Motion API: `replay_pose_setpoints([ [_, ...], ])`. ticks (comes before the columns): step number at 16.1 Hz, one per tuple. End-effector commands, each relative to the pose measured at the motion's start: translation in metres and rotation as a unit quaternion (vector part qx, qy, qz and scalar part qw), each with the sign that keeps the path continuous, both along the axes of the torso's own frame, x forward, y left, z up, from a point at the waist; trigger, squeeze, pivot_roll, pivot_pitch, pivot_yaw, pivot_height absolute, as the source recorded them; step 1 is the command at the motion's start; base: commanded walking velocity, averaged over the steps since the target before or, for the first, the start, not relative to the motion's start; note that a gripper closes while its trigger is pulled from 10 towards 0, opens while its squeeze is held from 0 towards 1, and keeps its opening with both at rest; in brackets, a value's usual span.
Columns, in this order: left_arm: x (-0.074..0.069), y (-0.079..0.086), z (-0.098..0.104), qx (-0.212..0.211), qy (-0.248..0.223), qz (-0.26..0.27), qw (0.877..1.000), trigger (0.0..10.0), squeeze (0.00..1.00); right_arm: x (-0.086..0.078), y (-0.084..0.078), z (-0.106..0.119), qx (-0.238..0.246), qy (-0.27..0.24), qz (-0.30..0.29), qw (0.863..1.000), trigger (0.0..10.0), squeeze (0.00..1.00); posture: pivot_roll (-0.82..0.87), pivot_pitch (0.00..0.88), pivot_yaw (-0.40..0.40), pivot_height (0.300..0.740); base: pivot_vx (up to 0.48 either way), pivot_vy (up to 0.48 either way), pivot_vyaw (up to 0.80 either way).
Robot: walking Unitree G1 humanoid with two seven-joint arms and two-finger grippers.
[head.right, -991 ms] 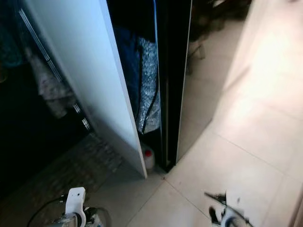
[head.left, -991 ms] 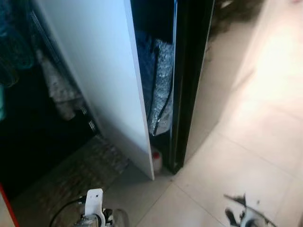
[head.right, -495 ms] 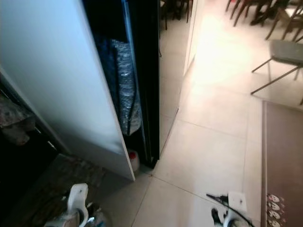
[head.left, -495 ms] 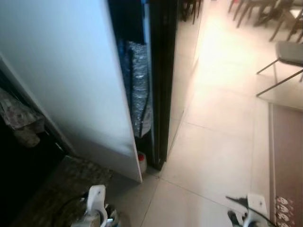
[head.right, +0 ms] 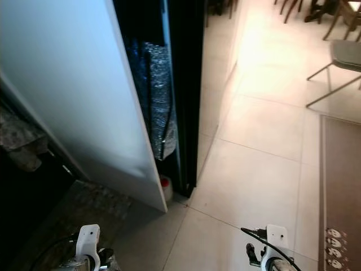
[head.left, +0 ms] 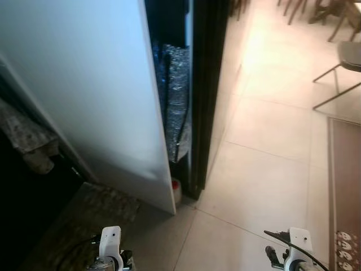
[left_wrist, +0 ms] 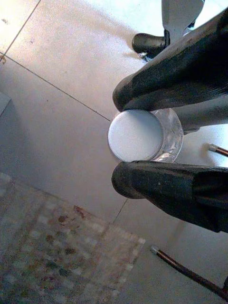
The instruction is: Restocking fridge
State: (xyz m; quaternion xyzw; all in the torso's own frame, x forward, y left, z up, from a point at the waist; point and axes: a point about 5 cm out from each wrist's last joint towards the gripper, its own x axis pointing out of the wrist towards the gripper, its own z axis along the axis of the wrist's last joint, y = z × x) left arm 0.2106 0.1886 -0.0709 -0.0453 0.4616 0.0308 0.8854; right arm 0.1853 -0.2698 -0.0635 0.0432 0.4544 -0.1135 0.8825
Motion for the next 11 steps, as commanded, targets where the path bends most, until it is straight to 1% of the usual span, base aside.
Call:
replay_pose_setpoints([
  [1, -0.0044, 0.0064, -0.0017, 0.012, 0.009, 0.001, 1.0, 10.0, 0.0, -0.0034, -0.0011, -0.0013, 0.002, 0.003, -0.006, 1.0, 10.0, 0.0, -0.16, 0.039, 0.075, 0.74, 0.0, 0.0, 0.0],
  [2, -0.0044, 0.0064, -0.0017, 0.011, 0.008, 0.001, 1.0, 10.0, 0.0, -0.0034, -0.001, -0.0013, 0.002, 0.003, -0.006, 1.0, 10.0, 0.0, -0.16, 0.039, 0.075, 0.74, 0.0, 0.0, 0.0],
  [11, -0.0039, 0.0058, -0.0015, 0.009, 0.009, 0.002, 1.0, 10.0, 0.0, -0.0026, -0.0009, -0.0009, 0.006, 0.0, -0.007, 1.0, 10.0, 0.0, -0.16, 0.051, 0.076, 0.74, 0.271, 0.0, 0.0],
])
